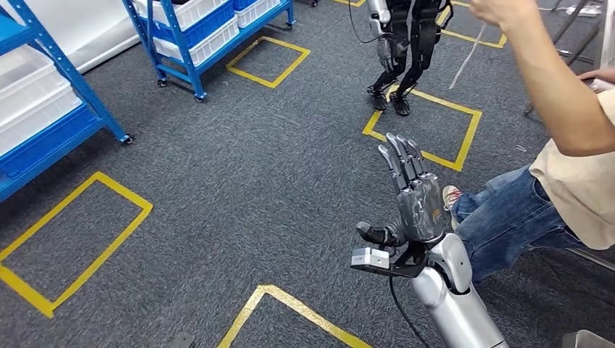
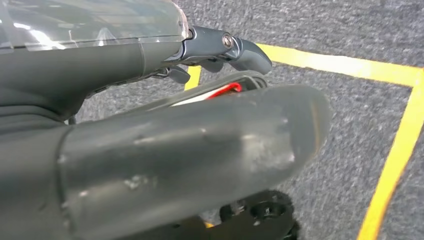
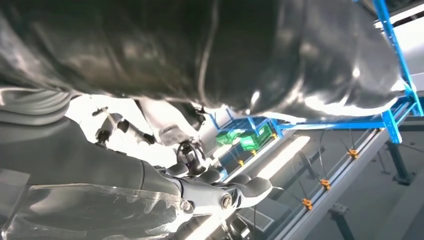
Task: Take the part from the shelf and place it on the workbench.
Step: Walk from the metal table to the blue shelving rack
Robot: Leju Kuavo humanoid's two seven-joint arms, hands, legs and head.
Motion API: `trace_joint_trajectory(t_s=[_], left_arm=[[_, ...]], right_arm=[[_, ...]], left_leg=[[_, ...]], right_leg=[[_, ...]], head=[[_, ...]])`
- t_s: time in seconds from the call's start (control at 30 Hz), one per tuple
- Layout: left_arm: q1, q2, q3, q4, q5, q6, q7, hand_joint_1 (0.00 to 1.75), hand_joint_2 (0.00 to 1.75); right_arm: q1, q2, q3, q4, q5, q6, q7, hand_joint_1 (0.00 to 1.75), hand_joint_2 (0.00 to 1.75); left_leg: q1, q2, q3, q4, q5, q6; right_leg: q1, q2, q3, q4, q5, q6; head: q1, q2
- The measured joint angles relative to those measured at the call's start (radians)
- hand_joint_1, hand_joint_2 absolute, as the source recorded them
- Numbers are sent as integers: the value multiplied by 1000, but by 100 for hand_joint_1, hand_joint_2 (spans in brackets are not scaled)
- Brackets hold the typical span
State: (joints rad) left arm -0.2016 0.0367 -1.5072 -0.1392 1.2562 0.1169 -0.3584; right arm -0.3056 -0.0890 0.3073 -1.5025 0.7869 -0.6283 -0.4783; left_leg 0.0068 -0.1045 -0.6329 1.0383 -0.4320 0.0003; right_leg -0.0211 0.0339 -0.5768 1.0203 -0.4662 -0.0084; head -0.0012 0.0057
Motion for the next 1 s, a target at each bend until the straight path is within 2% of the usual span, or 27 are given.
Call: trace_joint_trajectory(t_s=[0.07,0.1,0.13,0.17,0.2,0.23,0.3,0.33,0.37,0.4,0.47,0.53,0.6,0.63,0.67,0.7,0.73,0.77,0.83,0.87,0.9,0.97,1.0], left_arm=[[0,-1,0,0,-1,0,-1,0,0],[-1,-2,0,0,-1,-1,-1,0,0],[-1,-2,0,0,-1,-1,-1,0,0],[1,-2,0,0,-1,-1,-1,0,0],[3,-2,0,0,-1,-2,-2,0,0],[5,-2,0,0,0,-3,-2,0,0],[6,-2,0,0,0,-6,-5,0,0],[6,-2,0,0,1,-7,-6,0,0],[8,-2,0,0,2,-8,-6,0,0],[11,-2,0,0,4,-8,-5,0,0],[21,-2,0,0,12,-6,-5,0,0],[27,-3,0,0,20,-2,-7,0,0],[28,-4,0,0,27,3,-10,0,0],[28,-4,0,0,30,4,-10,0,0],[30,-4,0,0,32,5,-10,0,0],[32,-4,0,0,32,6,-10,0,0],[34,-4,0,0,33,6,-10,0,0],[35,-4,0,0,34,5,-12,0,0],[35,-6,1,0,36,4,-21,0,0],[34,-7,1,0,37,2,-27,0,0],[34,-8,1,0,38,1,-32,0,0],[37,-9,1,0,39,-1,-37,0,0],[39,-9,1,0,37,-1,-39,0,0]], right_arm=[[0,0,-1,2,1,0,0,0,0],[2,0,-1,4,1,0,0,0,0],[3,0,-2,6,2,0,0,0,0],[4,0,-2,9,2,0,0,0,0],[5,0,-2,11,2,0,0,0,0],[6,0,-3,13,2,0,0,0,0],[5,0,-6,16,1,0,0,0,0],[3,0,-8,17,1,0,0,0,0],[1,0,-10,19,1,1,0,0,0],[-3,0,-12,21,0,2,0,0,0],[-11,0,-14,28,0,4,0,0,0],[-21,0,-15,37,-2,9,0,0,0],[-26,0,-17,50,-4,14,0,0,0],[-26,0,-18,58,-5,16,0,0,0],[-25,0,-18,67,-6,18,0,0,0],[-25,-1,-18,74,-6,19,0,0,0],[-25,-1,-18,79,-7,19,0,0,0],[-27,-1,-18,84,-8,19,0,0,0],[-31,0,-18,95,-9,20,0,0,0],[-33,0,-19,102,-9,20,1,0,0],[-35,0,-19,112,-10,21,1,0,0],[-36,0,-19,133,-10,20,1,0,0],[-37,0,-19,144,-11,19,1,0,0]], left_leg=[[-1,60,-44,97,-55,-9],[1,80,-77,164,-86,-13],[3,90,-105,222,-108,-16],[5,95,-120,252,-113,-18],[5,98,-116,245,-101,-19],[6,104,-93,202,-73,-18],[1,138,-19,69,-18,-10],[-3,153,8,18,-3,-3],[-7,163,21,-9,0,4],[-11,162,23,-17,-2,11],[-9,143,24,-24,3,23],[-3,124,27,-34,10,35],[-1,104,28,-38,14,43],[-2,93,27,-37,14,45],[-3,80,27,-36,14,46],[-3,67,27,-35,14,46],[-3,53,27,-32,13,45],[-3,39,27,-29,12,44],[-3,14,21,-20,9,37],[-2,2,16,-16,9,32],[0,-9,11,-15,9,26],[4,-27,6,-13,10,13],[3,-16,2,-4,4,8]], right_leg=[[0,-26,7,-7,1,-10],[3,-40,7,-7,0,-13],[4,-53,7,-7,-1,-14],[6,-66,7,-6,-3,-14],[6,-78,8,-5,-5,-14],[6,-90,8,-3,-8,-12],[9,-112,12,1,-15,-6],[12,-121,14,2,-18,-2],[14,-129,16,2,-20,3],[16,-136,18,1,-21,7],[16,-142,22,0,-24,18],[11,-104,7,37,-53,28],[8,-53,-49,152,-113,32],[8,-42,-85,220,-140,34],[8,-38,-111,269,-150,35],[8,-36,-123,284,-140,35],[8,-34,-116,259,-112,34],[7,-24,-93,201,-71,31],[4,24,-41,75,-13,24],[4,43,-25,36,-2,21],[5,51,-19,21,-4,19],[6,31,-14,12,-3,10],[4,18,-9,7,-2,4]], head=[[-2,0],[-3,0],[-3,0],[-3,0],[-3,0],[-3,0],[-3,0],[-3,0],[-3,0],[-3,0],[-3,0],[-2,0],[-2,0],[-2,0],[-2,0],[-2,0],[-2,0],[-2,0],[-2,0],[-2,0],[-2,0],[-2,0],[-2,0]])
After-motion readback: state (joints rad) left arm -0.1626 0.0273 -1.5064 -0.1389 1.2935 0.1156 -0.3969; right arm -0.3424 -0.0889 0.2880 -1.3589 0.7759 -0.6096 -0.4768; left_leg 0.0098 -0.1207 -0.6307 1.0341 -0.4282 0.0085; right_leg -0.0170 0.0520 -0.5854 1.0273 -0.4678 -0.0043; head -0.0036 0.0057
